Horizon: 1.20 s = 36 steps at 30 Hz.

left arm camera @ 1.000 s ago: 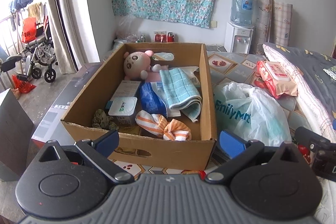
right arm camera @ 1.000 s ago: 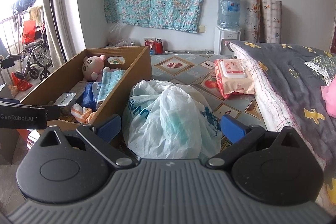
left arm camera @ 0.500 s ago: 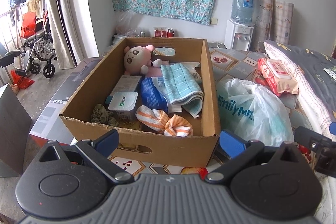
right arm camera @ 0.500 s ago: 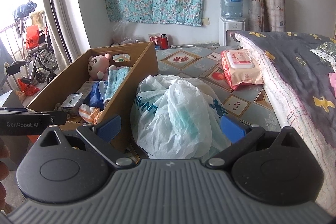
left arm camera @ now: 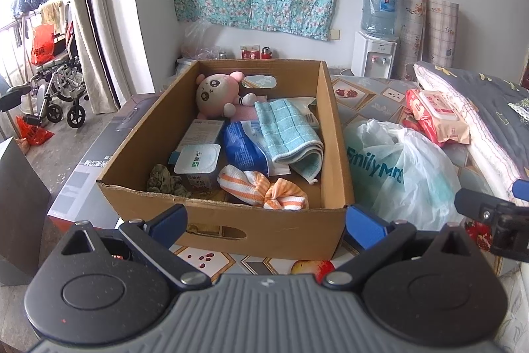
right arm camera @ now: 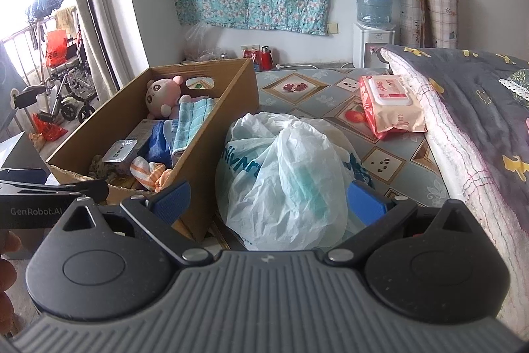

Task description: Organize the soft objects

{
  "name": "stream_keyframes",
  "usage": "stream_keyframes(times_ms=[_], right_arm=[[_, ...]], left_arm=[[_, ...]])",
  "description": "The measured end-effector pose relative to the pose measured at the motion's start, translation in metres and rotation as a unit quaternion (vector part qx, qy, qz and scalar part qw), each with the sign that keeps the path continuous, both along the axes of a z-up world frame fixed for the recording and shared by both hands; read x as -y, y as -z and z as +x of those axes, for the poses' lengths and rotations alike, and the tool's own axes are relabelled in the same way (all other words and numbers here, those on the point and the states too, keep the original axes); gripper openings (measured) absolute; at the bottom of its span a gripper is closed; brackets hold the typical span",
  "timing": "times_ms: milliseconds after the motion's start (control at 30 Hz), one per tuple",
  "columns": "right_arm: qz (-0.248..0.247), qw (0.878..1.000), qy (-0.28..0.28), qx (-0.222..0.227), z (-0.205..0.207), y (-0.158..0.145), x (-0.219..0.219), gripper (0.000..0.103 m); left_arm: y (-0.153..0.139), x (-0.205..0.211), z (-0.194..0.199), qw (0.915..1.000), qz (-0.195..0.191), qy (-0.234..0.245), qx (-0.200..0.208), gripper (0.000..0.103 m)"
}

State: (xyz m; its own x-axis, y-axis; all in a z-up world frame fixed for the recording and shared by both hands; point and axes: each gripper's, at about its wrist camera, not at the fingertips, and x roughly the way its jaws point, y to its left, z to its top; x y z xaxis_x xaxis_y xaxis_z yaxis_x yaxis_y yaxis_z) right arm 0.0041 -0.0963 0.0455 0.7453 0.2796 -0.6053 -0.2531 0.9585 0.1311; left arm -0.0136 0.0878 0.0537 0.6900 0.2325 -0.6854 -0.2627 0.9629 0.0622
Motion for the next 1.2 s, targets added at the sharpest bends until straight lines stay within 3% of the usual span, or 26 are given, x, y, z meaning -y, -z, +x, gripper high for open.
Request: stream_keyframes(times_ms=[300, 1200], right_arm=[[0.017, 0.999, -0.014, -0.036, 0.001, 0.012, -0.011, 0.102], [-0.010, 0.998, -0.033, -0.052, 0.013, 0.024, -0.041, 0.102]], left_arm=[[0.006, -0.004, -0.005, 0.9999, -0.004, 0.001, -0.011, 0.103], [0.017, -0.019, -0.004, 0.9995, -0.001, -0.019, -0.027, 0.102]])
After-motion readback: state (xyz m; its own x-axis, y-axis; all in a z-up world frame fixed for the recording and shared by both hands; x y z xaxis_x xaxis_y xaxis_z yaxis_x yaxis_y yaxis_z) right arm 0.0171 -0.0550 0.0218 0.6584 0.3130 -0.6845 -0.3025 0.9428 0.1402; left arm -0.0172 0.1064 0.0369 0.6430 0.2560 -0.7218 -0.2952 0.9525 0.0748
